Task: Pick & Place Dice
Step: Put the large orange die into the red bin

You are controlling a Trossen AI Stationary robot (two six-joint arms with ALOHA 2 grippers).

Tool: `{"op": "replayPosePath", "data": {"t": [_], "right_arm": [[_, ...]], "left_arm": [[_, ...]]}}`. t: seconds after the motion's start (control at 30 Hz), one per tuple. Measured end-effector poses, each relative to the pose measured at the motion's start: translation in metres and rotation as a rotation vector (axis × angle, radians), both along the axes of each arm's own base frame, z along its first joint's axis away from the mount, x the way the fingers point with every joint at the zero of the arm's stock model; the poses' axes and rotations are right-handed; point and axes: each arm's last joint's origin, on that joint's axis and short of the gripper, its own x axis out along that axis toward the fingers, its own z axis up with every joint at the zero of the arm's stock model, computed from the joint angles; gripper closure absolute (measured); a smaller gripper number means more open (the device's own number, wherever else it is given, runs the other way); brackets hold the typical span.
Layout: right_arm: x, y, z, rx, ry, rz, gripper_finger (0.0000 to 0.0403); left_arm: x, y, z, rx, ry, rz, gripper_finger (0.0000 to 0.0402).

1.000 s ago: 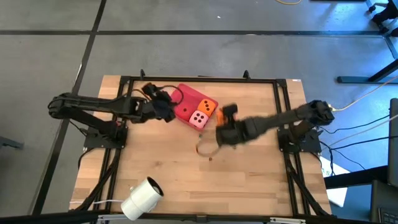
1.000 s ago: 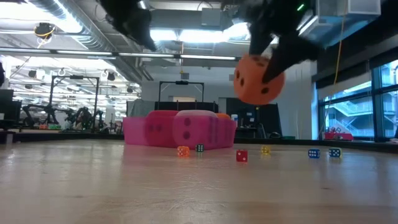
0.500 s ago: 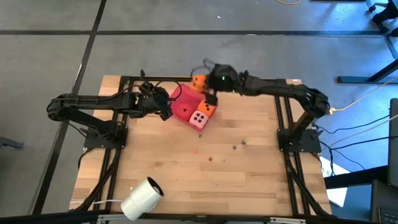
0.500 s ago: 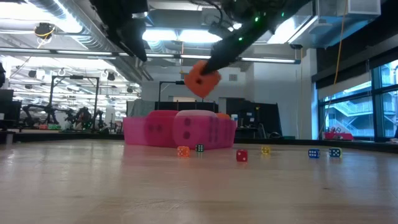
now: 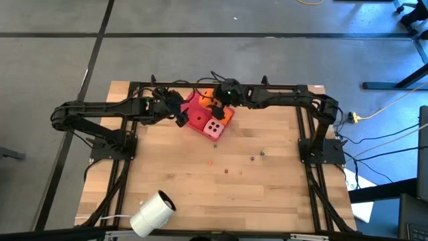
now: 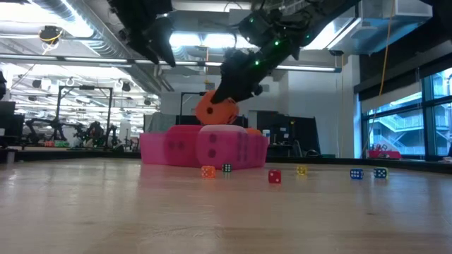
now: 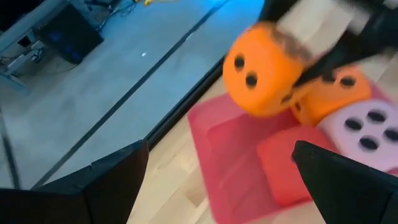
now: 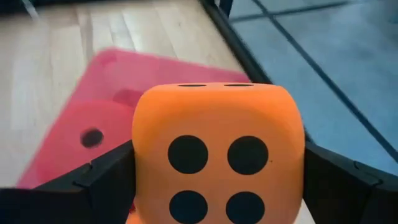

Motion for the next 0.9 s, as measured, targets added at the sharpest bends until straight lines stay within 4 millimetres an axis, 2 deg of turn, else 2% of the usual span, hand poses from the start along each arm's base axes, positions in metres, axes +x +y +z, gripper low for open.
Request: {"op": "replayPosePath", "data": {"t": [0.23,0.43,0.6,0.9], "right_arm": [[0.007,0.000,-0.021,0.015,0.044,0.002,0.0034],[0.008,-0.001,-0.023,-0.015,0.062,0.031,0.0012],[0.006,-0.003,-0.021,0.043,0.032,-0.028,0.0008],[0.008,-0.004,-0.026,0.009,0.054,-0.029,0.0005]], "left_arm": [[0.008,0.002,0.010,0.057,-0.087,-0.035,0.0002],[0.014,0.011,0.019,0.145,-0.118,-0.057,0.0002],[0.011,0.027,0.019,0.139,-0.131,0.023,0.0002],[0.005,0.061,0.015,0.112,-0.132,0.150,0.0002]]}}
